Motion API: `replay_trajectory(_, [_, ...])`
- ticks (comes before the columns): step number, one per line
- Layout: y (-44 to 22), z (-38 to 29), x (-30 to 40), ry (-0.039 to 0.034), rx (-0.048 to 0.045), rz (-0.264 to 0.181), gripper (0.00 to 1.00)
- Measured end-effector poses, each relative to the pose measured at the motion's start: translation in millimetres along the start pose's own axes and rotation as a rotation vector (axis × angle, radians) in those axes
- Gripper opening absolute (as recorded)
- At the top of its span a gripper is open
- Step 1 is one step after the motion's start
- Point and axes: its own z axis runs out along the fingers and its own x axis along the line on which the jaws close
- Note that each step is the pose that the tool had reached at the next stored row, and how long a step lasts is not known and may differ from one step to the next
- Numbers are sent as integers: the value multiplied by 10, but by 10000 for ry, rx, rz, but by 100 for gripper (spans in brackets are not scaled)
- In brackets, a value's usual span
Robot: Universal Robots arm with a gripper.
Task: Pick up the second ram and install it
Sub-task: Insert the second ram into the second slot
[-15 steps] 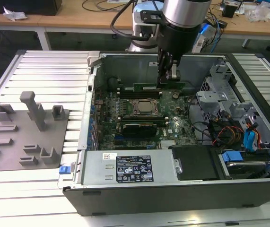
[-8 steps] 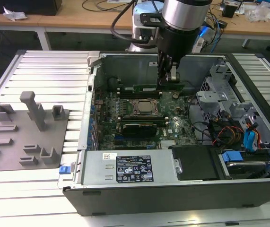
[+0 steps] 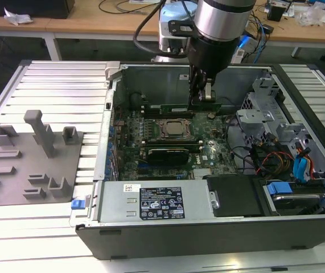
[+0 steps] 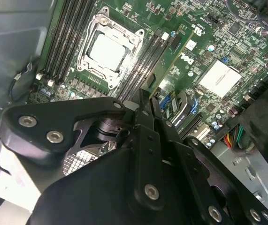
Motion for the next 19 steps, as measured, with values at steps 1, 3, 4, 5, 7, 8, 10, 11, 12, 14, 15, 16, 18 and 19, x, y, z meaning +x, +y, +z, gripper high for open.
replay_trajectory(1, [2,12,1,1,0,2,13])
replay_trajectory(3, [48,49,-12,-2,1,-1,13])
replay_trajectory(4, [68,69,-11,-1,0,0,13])
replay_trajectory(5, [90,86,-9,-1,0,1,13])
replay_trajectory(7, [118,142,-3,0,0,1,13])
replay_trajectory(8, [118,161,0,0,0,-1,13])
replay_trajectory(10, [117,192,3,0,0,0,13])
replay_trajectory(11, [116,221,6,-1,0,0,13])
replay_trajectory(12, [115,228,7,-1,0,0,13])
replay_trajectory(14, [114,249,9,0,0,0,13])
replay_trajectory(15, [114,256,10,0,0,0,13])
replay_trajectory(16, [114,267,11,0,0,0,13])
replay_trajectory(18, [113,288,14,0,0,0,13])
replay_trajectory(19, [112,299,15,0,0,0,13])
